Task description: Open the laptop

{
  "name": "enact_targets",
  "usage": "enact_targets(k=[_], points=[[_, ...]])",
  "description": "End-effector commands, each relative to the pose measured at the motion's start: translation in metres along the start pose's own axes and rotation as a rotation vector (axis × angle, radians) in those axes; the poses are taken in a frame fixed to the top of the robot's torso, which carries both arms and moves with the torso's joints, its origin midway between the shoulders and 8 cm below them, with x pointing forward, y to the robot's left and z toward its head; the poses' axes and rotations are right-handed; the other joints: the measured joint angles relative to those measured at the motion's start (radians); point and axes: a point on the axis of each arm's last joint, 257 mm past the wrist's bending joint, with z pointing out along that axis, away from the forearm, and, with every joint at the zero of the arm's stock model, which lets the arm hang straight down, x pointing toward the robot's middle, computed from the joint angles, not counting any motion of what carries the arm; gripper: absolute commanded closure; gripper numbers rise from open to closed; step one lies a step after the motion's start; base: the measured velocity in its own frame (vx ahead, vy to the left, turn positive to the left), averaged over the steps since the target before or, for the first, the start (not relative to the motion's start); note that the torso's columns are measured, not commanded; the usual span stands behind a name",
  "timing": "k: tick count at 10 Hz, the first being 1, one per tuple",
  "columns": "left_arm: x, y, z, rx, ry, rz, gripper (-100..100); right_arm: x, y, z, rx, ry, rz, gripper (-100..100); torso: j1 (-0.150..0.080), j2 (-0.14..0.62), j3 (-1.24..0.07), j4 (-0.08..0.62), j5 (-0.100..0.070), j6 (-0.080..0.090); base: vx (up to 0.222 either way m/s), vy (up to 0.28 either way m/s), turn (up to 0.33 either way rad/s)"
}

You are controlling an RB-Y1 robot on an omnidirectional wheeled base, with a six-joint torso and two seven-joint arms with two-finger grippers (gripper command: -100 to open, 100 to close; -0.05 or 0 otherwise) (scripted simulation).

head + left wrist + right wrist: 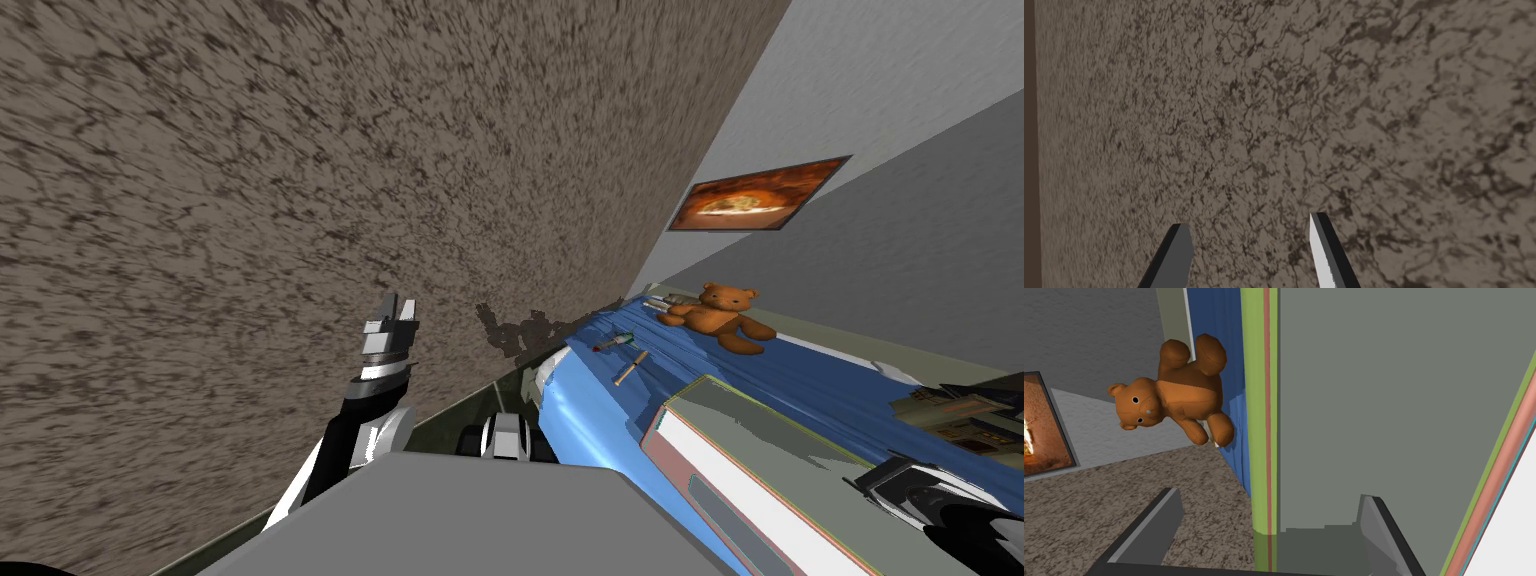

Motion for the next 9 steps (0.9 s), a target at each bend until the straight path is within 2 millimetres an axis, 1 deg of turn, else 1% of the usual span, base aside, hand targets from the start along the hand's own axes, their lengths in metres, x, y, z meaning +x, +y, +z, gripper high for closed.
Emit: enact_targets(k=[1, 2, 3, 4, 5, 6, 8, 9], points=[[0.0, 0.0, 0.0, 0.0, 0.0, 0.0, 0, -0.008, 0.009, -0.004, -0.006, 0.001, 0.002, -100, 0.002, 0.0, 0.0, 0.0, 0.001, 0.0, -0.004, -0.035, -0.055], [0.0, 0.0, 0.0, 0.0, 0.0, 0.0, 0, -0.018, 0.013, -0.005, -0.007, -0.014, 0.004, -100, 0.001, 0.0, 0.0, 0.0, 0.001, 0.001, -0.008, -0.038, -0.033], [0.0, 0.0, 0.0, 0.0, 0.0, 0.0, 0, -0.022, 0.016, -0.005, -0.013, -0.023, 0.005, -100, 0.0, 0.0, 0.0, 0.0, 0.0, 0.0, -0.006, -0.019, 0.007], [0.0, 0.0, 0.0, 0.0, 0.0, 0.0, 0, -0.017, 0.019, -0.009, -0.014, -0.002, 0.003, -100, 0.001, 0.0, 0.0, 0.0, 0.0, 0.0, -0.007, -0.036, -0.047], [0.0, 0.0, 0.0, 0.0, 0.0, 0.0, 0, -0.028, 0.025, -0.01, -0.018, -0.02, 0.008, -100, 0.0, 0.0, 0.0, 0.0, 0.0, 0.001, -0.007, -0.046, -0.037], [0.0, 0.0, 0.0, 0.0, 0.0, 0.0, 0, -0.022, 0.031, -0.015, -0.027, -0.001, 0.004, -100, 0.0, 0.0, 0.0, 0.0, 0.0, 0.0, -0.006, -0.059, -0.057], [0.0, 0.0, 0.0, 0.0, 0.0, 0.0, 0, -0.04, 0.041, -0.018, -0.037, -0.029, 0.015, -100, 0.0, 0.0, 0.0, 0.0, 0.0, 0.0, -0.007, -0.038, -0.01], [0.0, 0.0, 0.0, 0.0, 0.0, 0.0, 0, -0.04, 0.041, -0.018, -0.037, -0.029, 0.015, -100, 0.002, 0.0, 0.0, 0.0, 0.001, 0.0, 0.0, 0.0, 0.0]])
